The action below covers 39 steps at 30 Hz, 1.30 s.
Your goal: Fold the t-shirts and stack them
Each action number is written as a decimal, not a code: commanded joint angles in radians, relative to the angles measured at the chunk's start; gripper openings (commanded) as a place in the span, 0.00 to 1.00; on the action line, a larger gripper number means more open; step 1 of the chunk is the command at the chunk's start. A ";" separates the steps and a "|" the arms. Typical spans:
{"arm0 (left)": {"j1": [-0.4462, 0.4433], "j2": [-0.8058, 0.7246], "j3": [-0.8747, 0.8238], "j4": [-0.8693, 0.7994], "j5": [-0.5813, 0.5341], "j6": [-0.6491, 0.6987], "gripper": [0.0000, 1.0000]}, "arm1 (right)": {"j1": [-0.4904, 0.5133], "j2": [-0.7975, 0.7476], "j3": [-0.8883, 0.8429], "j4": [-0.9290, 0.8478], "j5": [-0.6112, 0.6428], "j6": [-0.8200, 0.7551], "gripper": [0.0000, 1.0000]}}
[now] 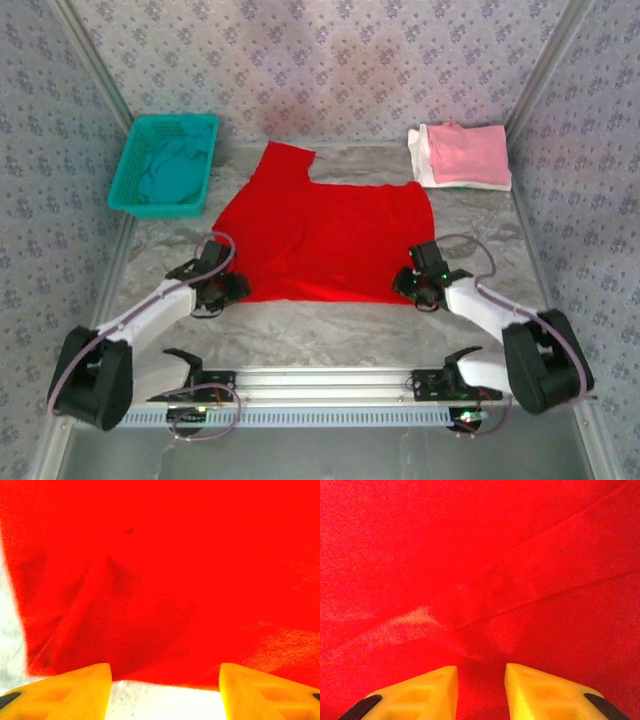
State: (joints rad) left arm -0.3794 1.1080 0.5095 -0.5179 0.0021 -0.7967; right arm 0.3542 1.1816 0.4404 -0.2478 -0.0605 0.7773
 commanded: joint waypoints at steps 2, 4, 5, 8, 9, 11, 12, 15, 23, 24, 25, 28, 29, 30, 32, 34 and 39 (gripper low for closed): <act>0.000 -0.120 -0.083 -0.146 0.064 -0.113 0.59 | 0.009 -0.157 -0.112 -0.184 0.034 0.185 0.33; -0.006 -0.169 -0.079 -0.175 0.061 -0.107 0.58 | 0.011 -0.232 -0.128 -0.225 0.041 0.200 0.33; -0.009 -0.192 -0.074 -0.192 0.062 -0.104 0.57 | 0.009 -0.256 -0.125 -0.243 0.048 0.202 0.34; -0.010 -0.246 -0.038 -0.217 0.057 -0.086 0.53 | 0.008 -0.290 -0.087 -0.283 0.060 0.184 0.35; -0.010 -0.255 -0.014 -0.217 0.053 -0.069 0.53 | 0.007 -0.283 -0.066 -0.286 0.062 0.159 0.36; -0.010 -0.248 0.049 -0.208 0.040 -0.023 0.53 | -0.005 -0.249 -0.013 -0.283 0.074 0.101 0.37; -0.010 -0.222 0.097 -0.191 0.033 0.015 0.52 | -0.013 -0.213 0.029 -0.274 0.078 0.065 0.38; -0.007 -0.068 0.203 -0.079 0.052 0.133 0.52 | -0.027 -0.107 0.128 -0.227 0.077 -0.007 0.41; 0.002 0.360 0.343 0.140 0.084 0.178 0.46 | -0.072 0.145 0.414 -0.155 0.069 -0.139 0.48; 0.005 0.381 0.335 0.158 0.083 0.166 0.46 | -0.083 0.164 0.439 -0.133 0.062 -0.171 0.48; 0.005 0.398 0.329 0.169 0.080 0.159 0.46 | -0.095 0.179 0.466 -0.114 0.058 -0.182 0.49; 0.006 0.415 0.299 0.175 0.057 0.135 0.46 | -0.148 0.222 0.544 -0.088 0.043 -0.193 0.53; 0.007 0.411 0.285 0.174 0.048 0.127 0.46 | -0.171 0.236 0.562 -0.075 0.031 -0.201 0.53; 0.007 0.399 0.263 0.170 0.034 0.113 0.46 | -0.200 0.251 0.584 -0.066 0.011 -0.206 0.54; 0.008 0.363 0.209 0.170 0.006 0.082 0.46 | -0.247 0.286 0.629 -0.059 -0.033 -0.208 0.54; 0.008 0.309 0.139 0.168 -0.010 0.033 0.47 | -0.281 0.313 0.667 -0.059 -0.056 -0.214 0.54; -0.015 0.176 -0.006 0.140 -0.014 -0.061 0.47 | -0.307 0.341 0.704 -0.028 -0.077 -0.216 0.54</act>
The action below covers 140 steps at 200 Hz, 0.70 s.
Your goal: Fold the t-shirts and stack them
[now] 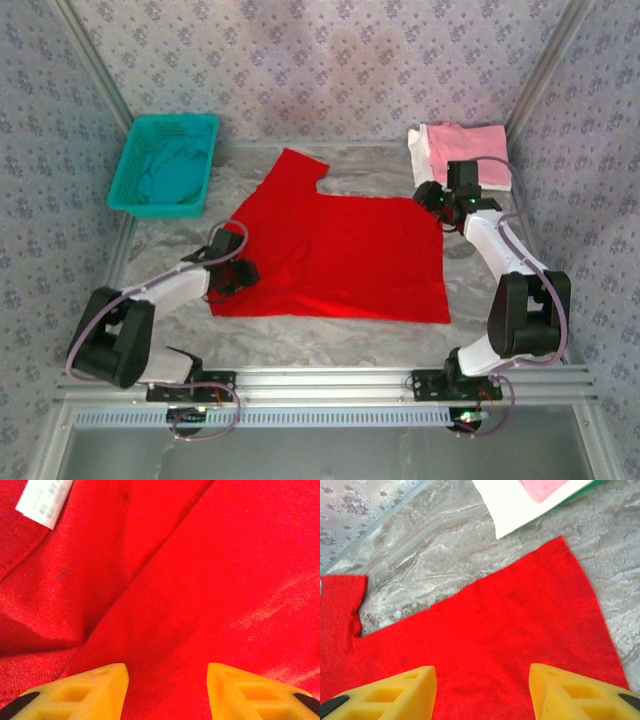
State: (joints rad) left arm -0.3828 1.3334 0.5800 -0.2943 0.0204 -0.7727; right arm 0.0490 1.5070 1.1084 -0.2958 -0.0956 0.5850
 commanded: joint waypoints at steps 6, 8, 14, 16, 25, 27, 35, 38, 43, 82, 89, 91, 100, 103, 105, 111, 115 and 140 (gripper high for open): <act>-0.044 -0.109 -0.110 -0.118 -0.060 -0.115 0.48 | -0.006 0.026 0.039 0.032 -0.047 -0.022 0.54; -0.051 -0.119 -0.114 -0.124 -0.064 -0.119 0.49 | -0.005 0.029 0.041 0.031 -0.048 -0.021 0.54; -0.066 -0.145 -0.124 -0.140 -0.072 -0.133 0.49 | -0.006 0.035 0.042 0.034 -0.051 -0.019 0.54; -0.072 -0.152 -0.126 -0.144 -0.074 -0.137 0.49 | -0.004 0.038 0.044 0.036 -0.053 -0.020 0.54; -0.088 -0.181 -0.132 -0.148 -0.075 -0.145 0.50 | -0.003 0.048 0.047 0.039 -0.059 -0.019 0.54; -0.092 -0.186 -0.132 -0.146 -0.075 -0.145 0.51 | -0.002 0.051 0.048 0.040 -0.059 -0.020 0.54; -0.096 -0.199 -0.124 -0.148 -0.078 -0.138 0.52 | -0.001 0.058 0.051 0.039 -0.058 -0.019 0.54; -0.096 -0.202 -0.117 -0.151 -0.084 -0.134 0.52 | 0.000 0.062 0.052 0.040 -0.057 -0.020 0.54; -0.093 -0.203 -0.103 -0.154 -0.093 -0.122 0.52 | -0.001 0.068 0.054 0.041 -0.057 -0.021 0.54; 0.036 -0.074 0.236 -0.193 -0.061 0.122 0.55 | 0.000 0.105 0.076 0.005 -0.020 -0.067 0.55; 0.049 -0.022 0.334 -0.200 -0.058 0.178 0.56 | 0.000 0.113 0.105 -0.001 -0.008 -0.083 0.55; 0.050 -0.008 0.358 -0.202 -0.059 0.194 0.56 | 0.000 0.116 0.112 -0.003 -0.004 -0.088 0.55; 0.053 0.069 0.484 -0.205 -0.077 0.254 0.57 | 0.003 0.140 0.130 -0.010 0.009 -0.115 0.55; 0.055 0.095 0.523 -0.207 -0.076 0.273 0.58 | 0.003 0.150 0.140 -0.016 0.010 -0.120 0.55; 0.057 0.118 0.555 -0.208 -0.073 0.284 0.58 | 0.002 0.154 0.144 -0.020 0.011 -0.122 0.55; 0.066 0.182 0.642 -0.214 -0.053 0.318 0.59 | 0.002 0.186 0.183 -0.054 0.009 -0.138 0.55; 0.073 0.229 0.703 -0.223 -0.040 0.340 0.60 | 0.004 0.198 0.203 -0.072 0.007 -0.147 0.54; 0.102 0.529 1.101 -0.327 -0.037 0.440 0.62 | 0.027 0.340 0.383 -0.236 0.031 -0.235 0.52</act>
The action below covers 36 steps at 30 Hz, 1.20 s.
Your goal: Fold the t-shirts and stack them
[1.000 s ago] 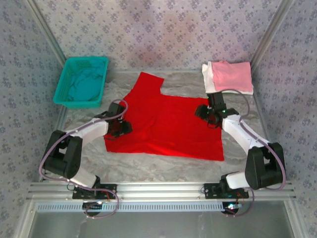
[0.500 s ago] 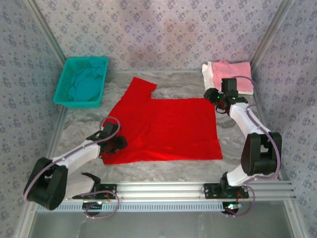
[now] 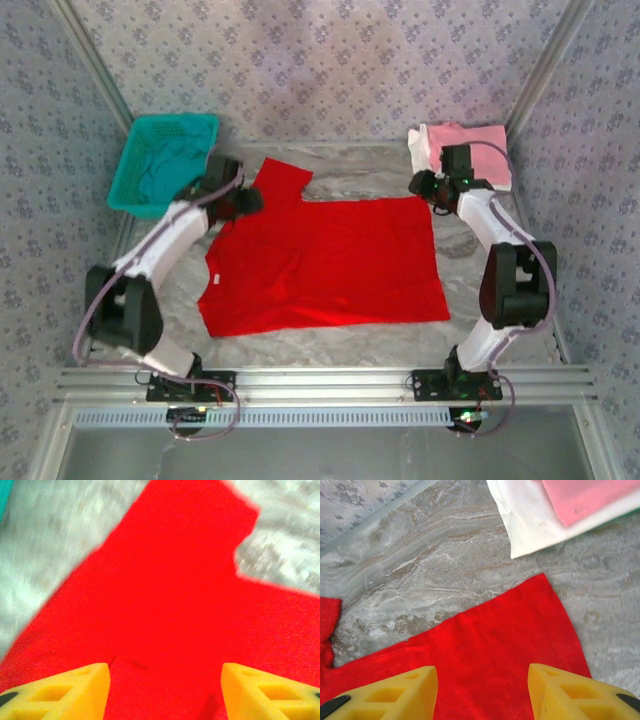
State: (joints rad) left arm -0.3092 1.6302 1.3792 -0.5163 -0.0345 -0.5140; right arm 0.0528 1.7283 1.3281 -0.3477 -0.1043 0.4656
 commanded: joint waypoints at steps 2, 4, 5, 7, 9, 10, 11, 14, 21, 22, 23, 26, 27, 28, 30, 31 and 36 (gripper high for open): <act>0.032 0.306 0.402 -0.129 0.013 0.206 0.62 | 0.028 0.147 0.201 -0.222 0.050 -0.132 0.52; 0.037 0.455 0.605 -0.184 0.013 0.247 0.63 | 0.035 0.187 0.248 -0.285 0.053 -0.144 0.52; 0.043 0.536 0.728 -0.232 0.015 0.254 0.64 | 0.035 0.195 0.252 -0.277 0.051 -0.143 0.51; 0.051 0.710 0.974 -0.330 0.029 0.263 0.64 | 0.036 0.194 0.241 -0.229 0.045 -0.144 0.51; 0.059 0.872 1.226 -0.417 0.038 0.255 0.65 | 0.041 0.189 0.229 -0.192 0.029 -0.145 0.51; 0.063 0.949 1.338 -0.449 0.051 0.245 0.66 | 0.044 0.189 0.227 -0.185 0.024 -0.144 0.52; 0.070 1.025 1.460 -0.473 0.072 0.231 0.66 | 0.046 0.191 0.227 -0.181 0.020 -0.143 0.51; 0.090 1.126 1.549 -0.414 0.112 0.180 0.67 | 0.053 0.188 0.220 -0.164 -0.010 -0.145 0.51; 0.107 1.169 1.418 -0.210 0.154 0.127 0.67 | 0.065 0.168 0.166 -0.117 -0.089 -0.142 0.51; 0.107 1.177 1.418 -0.197 0.154 0.129 0.67 | 0.065 0.163 0.154 -0.111 -0.100 -0.138 0.51; 0.107 1.186 1.417 -0.181 0.154 0.128 0.68 | 0.065 0.158 0.139 -0.102 -0.111 -0.135 0.51; 0.108 1.212 1.419 -0.137 0.174 0.116 0.69 | 0.062 0.138 0.095 -0.064 -0.149 -0.128 0.51; 0.110 1.220 1.418 -0.124 0.181 0.106 0.69 | 0.061 0.133 0.083 -0.055 -0.161 -0.124 0.51; 0.113 1.229 1.420 -0.116 0.202 0.087 0.69 | 0.058 0.127 0.071 -0.045 -0.175 -0.118 0.51; 0.119 1.243 1.419 -0.089 0.243 0.048 0.68 | 0.053 0.116 0.047 -0.024 -0.200 -0.109 0.50; 0.119 1.252 1.420 -0.075 0.256 0.032 0.68 | 0.050 0.110 0.038 -0.016 -0.211 -0.105 0.50; 0.123 1.288 1.420 -0.026 0.285 -0.026 0.66 | 0.033 0.085 0.000 0.019 -0.274 -0.088 0.50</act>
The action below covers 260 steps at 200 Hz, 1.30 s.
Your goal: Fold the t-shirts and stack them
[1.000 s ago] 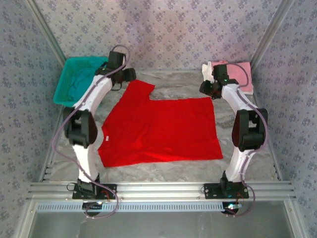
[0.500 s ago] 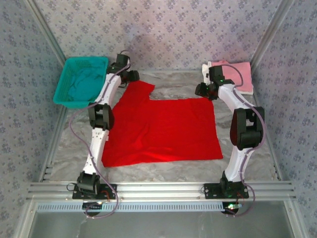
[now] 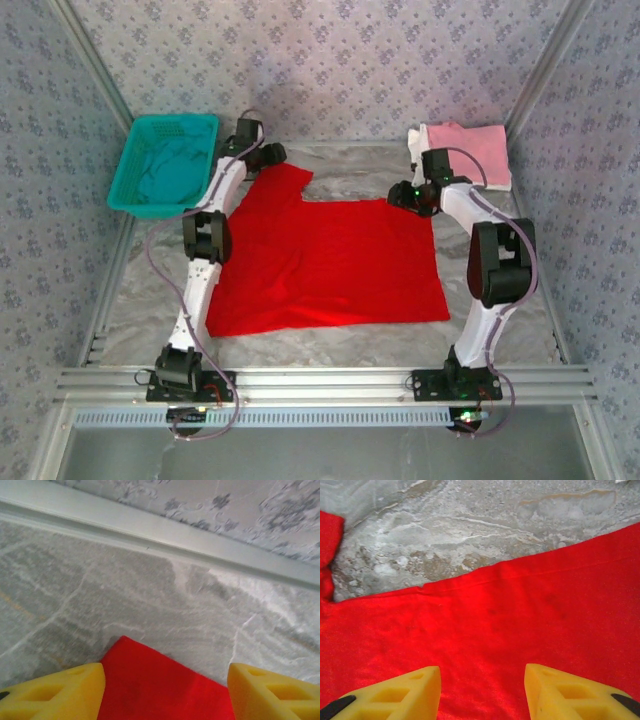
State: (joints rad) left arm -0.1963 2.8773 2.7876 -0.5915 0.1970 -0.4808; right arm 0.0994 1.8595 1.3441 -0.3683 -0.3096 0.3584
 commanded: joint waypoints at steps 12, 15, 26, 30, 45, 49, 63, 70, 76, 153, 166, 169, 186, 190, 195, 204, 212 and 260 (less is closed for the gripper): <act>0.015 0.061 0.012 0.074 0.085 -0.089 0.60 | -0.028 -0.058 -0.034 0.057 -0.093 0.033 0.49; 0.015 0.062 0.013 0.076 0.090 -0.094 0.59 | -0.029 -0.059 -0.036 0.060 -0.095 0.034 0.49; 0.015 0.068 0.016 0.084 0.115 -0.101 0.55 | -0.038 -0.063 -0.045 0.070 -0.102 0.040 0.49; 0.014 0.070 0.018 0.086 0.120 -0.099 0.51 | -0.040 -0.064 -0.046 0.072 -0.105 0.042 0.49; 0.013 0.067 0.018 0.083 0.119 -0.089 0.42 | -0.045 -0.063 -0.049 0.074 -0.111 0.042 0.49; 0.012 0.065 0.019 0.082 0.120 -0.086 0.40 | -0.045 -0.062 -0.051 0.075 -0.111 0.043 0.49; 0.011 0.065 0.020 0.084 0.126 -0.079 0.27 | -0.049 -0.061 -0.057 0.078 -0.112 0.046 0.49; 0.009 0.065 0.020 0.081 0.131 -0.078 0.23 | -0.051 -0.060 -0.057 0.080 -0.113 0.048 0.49; 0.007 0.065 0.021 0.074 0.138 -0.073 0.22 | -0.052 -0.059 -0.057 0.081 -0.118 0.050 0.49; -0.032 -0.008 0.024 -0.046 0.162 0.024 0.00 | -0.059 -0.042 -0.051 0.080 -0.117 0.056 0.49; -0.034 -0.033 0.024 -0.049 0.150 0.033 0.00 | -0.058 -0.036 -0.046 0.075 -0.113 0.055 0.49; -0.035 -0.039 0.024 -0.049 0.146 0.036 0.00 | -0.058 -0.035 -0.044 0.073 -0.111 0.051 0.49; -0.034 -0.080 0.025 -0.049 0.114 0.058 0.00 | -0.056 -0.021 -0.020 0.029 -0.084 0.030 0.49; -0.034 -0.089 0.024 -0.048 0.107 0.064 0.00 | -0.054 -0.017 -0.014 0.018 -0.074 0.025 0.49; -0.034 -0.100 0.024 -0.045 0.102 0.071 0.00 | -0.052 -0.012 -0.007 0.004 -0.060 0.017 0.49; -0.034 -0.124 0.024 -0.041 0.095 0.087 0.00 | -0.049 -0.007 0.003 -0.014 -0.038 0.006 0.49; -0.035 -0.143 0.024 -0.039 0.095 0.096 0.00 | -0.049 -0.005 0.006 -0.018 -0.030 0.001 0.49; -0.055 -0.227 0.023 -0.082 0.067 0.177 0.00 | -0.048 0.007 0.008 -0.007 -0.026 0.005 0.49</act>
State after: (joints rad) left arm -0.2363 2.7525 2.7884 -0.6350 0.2913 -0.3809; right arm 0.0479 1.8458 1.3205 -0.3447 -0.3550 0.3832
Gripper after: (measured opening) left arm 0.041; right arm 0.490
